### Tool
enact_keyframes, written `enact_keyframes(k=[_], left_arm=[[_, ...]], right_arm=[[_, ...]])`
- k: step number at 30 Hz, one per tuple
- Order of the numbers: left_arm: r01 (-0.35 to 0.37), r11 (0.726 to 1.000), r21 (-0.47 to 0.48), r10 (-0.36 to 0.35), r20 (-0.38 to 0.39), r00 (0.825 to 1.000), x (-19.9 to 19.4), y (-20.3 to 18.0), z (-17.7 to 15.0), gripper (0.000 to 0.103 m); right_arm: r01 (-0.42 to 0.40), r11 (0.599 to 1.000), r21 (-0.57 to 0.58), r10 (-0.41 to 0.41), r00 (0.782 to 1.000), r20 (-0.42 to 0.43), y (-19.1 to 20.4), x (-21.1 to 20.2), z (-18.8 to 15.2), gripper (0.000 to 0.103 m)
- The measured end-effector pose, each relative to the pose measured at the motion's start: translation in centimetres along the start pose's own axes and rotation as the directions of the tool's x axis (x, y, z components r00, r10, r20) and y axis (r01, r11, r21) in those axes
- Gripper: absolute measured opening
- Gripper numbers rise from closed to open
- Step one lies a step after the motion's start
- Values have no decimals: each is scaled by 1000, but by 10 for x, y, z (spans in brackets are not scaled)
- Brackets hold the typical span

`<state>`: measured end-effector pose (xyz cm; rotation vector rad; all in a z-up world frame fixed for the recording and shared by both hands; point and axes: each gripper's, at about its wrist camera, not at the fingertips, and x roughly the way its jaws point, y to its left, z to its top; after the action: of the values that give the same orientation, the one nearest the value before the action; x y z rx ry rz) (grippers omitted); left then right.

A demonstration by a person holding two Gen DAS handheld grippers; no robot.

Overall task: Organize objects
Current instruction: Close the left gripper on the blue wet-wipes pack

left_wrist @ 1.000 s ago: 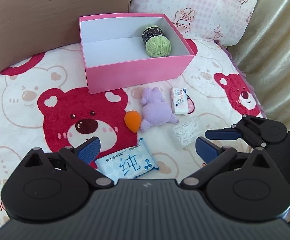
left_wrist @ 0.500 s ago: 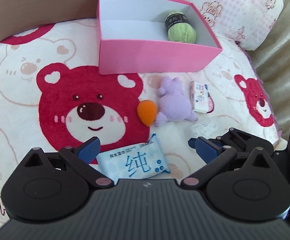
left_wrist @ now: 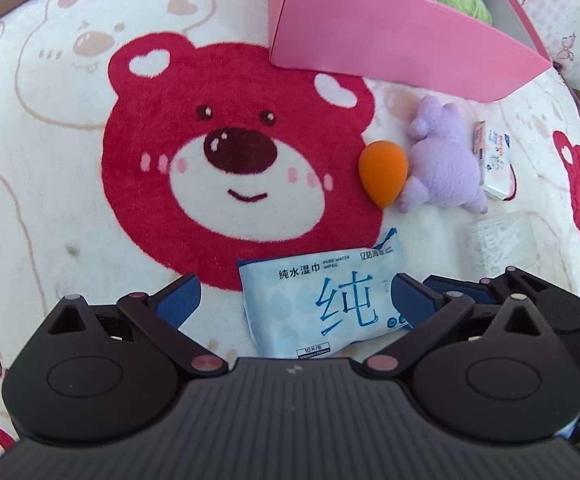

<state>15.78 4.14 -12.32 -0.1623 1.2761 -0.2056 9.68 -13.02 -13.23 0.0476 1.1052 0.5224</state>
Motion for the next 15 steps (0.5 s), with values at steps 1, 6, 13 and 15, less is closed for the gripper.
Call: enact_keyframes(k=[1, 6, 13, 15], left_arm=[[-3, 1000, 6, 3, -5, 1000, 2, 0, -1, 103], [-46, 999, 21, 46, -27, 999, 17, 1, -2, 103], [54, 997, -50, -58, -89, 994, 27, 6, -5, 103], [81, 993, -83, -90, -114, 989, 31, 8, -8, 103]], right_arm=[[-2, 1000, 10, 2, 1000, 1, -2, 1, 0, 94], [0, 999, 51, 1, 1000, -10, -9, 5, -1, 94], [1, 1000, 27, 0, 1000, -24, -6, 10, -3, 94], [0, 1000, 27, 1, 1000, -25, -6, 10, -3, 94]])
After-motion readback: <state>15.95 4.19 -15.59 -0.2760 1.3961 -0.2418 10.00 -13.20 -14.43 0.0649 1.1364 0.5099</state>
